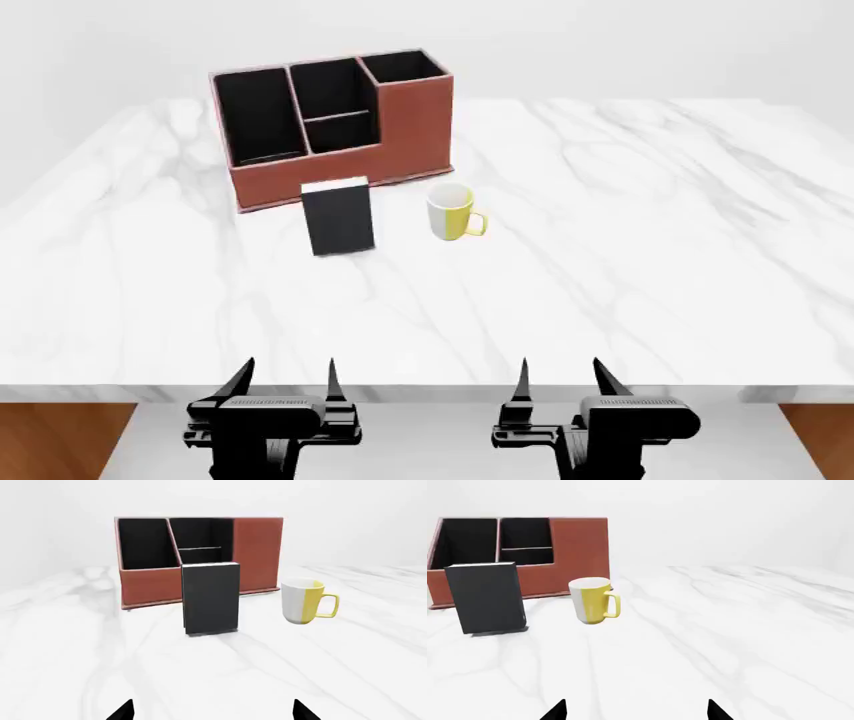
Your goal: Pick up the book and place it in the right compartment of the caddy.
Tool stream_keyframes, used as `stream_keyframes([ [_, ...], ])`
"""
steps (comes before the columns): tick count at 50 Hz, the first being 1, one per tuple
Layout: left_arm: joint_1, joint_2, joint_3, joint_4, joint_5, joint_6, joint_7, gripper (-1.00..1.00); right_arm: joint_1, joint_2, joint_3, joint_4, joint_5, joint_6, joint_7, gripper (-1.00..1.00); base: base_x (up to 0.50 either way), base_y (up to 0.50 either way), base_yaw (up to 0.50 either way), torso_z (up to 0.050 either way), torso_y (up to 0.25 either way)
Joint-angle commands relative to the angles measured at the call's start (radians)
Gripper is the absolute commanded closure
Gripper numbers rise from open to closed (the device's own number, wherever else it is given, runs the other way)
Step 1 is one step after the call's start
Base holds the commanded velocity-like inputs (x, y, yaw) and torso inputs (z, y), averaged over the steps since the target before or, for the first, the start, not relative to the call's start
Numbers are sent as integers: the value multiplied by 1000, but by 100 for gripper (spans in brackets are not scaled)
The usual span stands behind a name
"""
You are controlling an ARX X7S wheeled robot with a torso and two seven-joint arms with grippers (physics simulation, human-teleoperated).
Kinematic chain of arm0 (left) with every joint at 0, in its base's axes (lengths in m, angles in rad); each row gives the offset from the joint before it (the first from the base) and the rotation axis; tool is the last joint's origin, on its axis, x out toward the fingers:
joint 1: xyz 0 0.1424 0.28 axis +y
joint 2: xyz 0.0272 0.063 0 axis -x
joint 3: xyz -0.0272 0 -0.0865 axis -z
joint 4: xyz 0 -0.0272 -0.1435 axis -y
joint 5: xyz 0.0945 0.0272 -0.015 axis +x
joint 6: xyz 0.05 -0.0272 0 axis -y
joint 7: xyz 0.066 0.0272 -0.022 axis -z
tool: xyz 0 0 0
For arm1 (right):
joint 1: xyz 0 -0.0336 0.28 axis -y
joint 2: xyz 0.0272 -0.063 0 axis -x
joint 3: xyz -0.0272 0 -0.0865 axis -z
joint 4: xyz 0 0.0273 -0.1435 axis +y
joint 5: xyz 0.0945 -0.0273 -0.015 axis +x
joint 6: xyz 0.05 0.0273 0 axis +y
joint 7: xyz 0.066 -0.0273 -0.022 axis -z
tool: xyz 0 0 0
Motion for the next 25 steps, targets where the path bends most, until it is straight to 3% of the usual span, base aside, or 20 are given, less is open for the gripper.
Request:
stream_keyframes([
  [1, 0, -16, 19, -1, -12, 3, -21, -100, -1, 16, -18, -11, 12, 10, 23, -100, 0, 0, 0, 0, 0],
  [10, 1, -43, 52, -3, -28, 13, -61, -100, 2, 45, -52, -6, 42, 32, 49, -100, 0, 35, 0, 0, 0],
  [25, -1, -68, 79, -1, -56, 12, -89, -100, 13, 65, -87, 35, 69, 12, 71, -100, 0, 500, 0, 0, 0],
])
